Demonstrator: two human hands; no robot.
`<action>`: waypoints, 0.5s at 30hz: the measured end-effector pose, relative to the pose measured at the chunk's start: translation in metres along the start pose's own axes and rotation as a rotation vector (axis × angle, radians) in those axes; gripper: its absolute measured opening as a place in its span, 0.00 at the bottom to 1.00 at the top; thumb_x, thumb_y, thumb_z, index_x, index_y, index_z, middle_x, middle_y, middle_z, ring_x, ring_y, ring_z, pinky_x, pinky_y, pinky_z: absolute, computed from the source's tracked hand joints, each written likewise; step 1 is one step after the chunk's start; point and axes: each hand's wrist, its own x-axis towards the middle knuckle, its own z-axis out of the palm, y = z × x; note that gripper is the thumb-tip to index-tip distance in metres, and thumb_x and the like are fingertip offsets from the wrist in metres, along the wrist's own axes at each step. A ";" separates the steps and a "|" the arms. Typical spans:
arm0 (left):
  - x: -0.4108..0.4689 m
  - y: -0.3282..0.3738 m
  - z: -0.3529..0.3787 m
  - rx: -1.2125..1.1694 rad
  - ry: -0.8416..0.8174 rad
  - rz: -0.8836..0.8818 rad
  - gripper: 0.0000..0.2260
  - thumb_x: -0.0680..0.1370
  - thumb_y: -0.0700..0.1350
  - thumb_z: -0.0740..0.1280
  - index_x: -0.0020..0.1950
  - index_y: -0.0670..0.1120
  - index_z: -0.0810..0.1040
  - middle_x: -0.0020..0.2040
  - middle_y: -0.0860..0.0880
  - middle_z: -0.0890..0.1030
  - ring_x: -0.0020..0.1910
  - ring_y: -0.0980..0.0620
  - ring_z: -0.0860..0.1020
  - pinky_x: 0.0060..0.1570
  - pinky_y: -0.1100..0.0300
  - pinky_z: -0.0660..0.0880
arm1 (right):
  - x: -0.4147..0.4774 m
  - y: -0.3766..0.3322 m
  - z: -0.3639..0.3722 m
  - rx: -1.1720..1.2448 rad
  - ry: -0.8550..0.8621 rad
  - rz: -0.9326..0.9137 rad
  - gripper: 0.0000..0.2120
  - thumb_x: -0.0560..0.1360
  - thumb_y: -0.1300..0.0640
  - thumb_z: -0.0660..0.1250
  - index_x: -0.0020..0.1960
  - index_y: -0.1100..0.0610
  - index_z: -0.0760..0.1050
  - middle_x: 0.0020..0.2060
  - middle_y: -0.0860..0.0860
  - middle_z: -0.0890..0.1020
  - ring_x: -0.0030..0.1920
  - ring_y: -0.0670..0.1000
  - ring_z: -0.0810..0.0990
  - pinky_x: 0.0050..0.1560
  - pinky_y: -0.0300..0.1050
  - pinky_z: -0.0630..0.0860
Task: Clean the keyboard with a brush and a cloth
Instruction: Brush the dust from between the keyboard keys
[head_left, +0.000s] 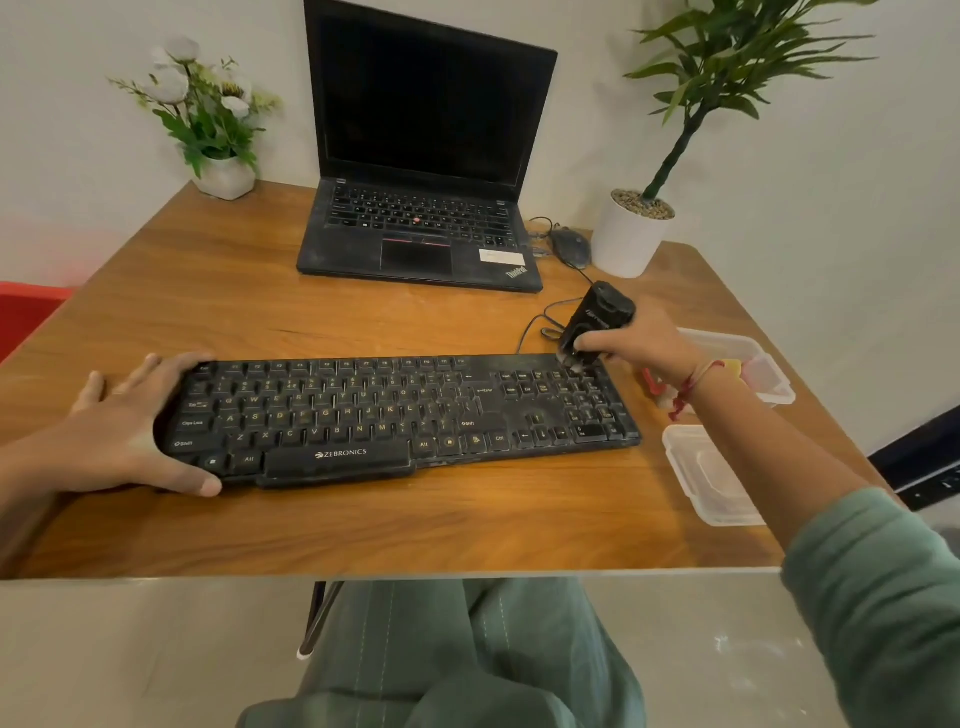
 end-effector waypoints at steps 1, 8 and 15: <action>0.000 0.000 0.000 0.005 0.003 0.003 0.54 0.39 0.79 0.70 0.62 0.79 0.50 0.75 0.48 0.64 0.78 0.46 0.53 0.73 0.44 0.37 | 0.004 0.001 -0.002 -0.076 0.061 -0.023 0.15 0.66 0.57 0.76 0.50 0.60 0.77 0.43 0.55 0.82 0.43 0.51 0.81 0.39 0.43 0.80; 0.001 -0.003 0.003 0.006 0.047 0.014 0.55 0.37 0.79 0.69 0.63 0.78 0.53 0.72 0.48 0.68 0.76 0.43 0.58 0.72 0.44 0.40 | -0.008 -0.008 -0.014 -0.143 -0.363 -0.117 0.15 0.68 0.61 0.75 0.52 0.60 0.75 0.43 0.52 0.82 0.43 0.49 0.81 0.41 0.37 0.79; 0.002 -0.004 0.005 -0.035 0.064 0.039 0.55 0.37 0.78 0.70 0.62 0.79 0.53 0.69 0.48 0.68 0.75 0.41 0.60 0.72 0.38 0.46 | -0.012 -0.003 -0.008 -0.263 -0.239 -0.193 0.10 0.66 0.59 0.77 0.41 0.60 0.76 0.32 0.49 0.80 0.34 0.48 0.78 0.33 0.37 0.72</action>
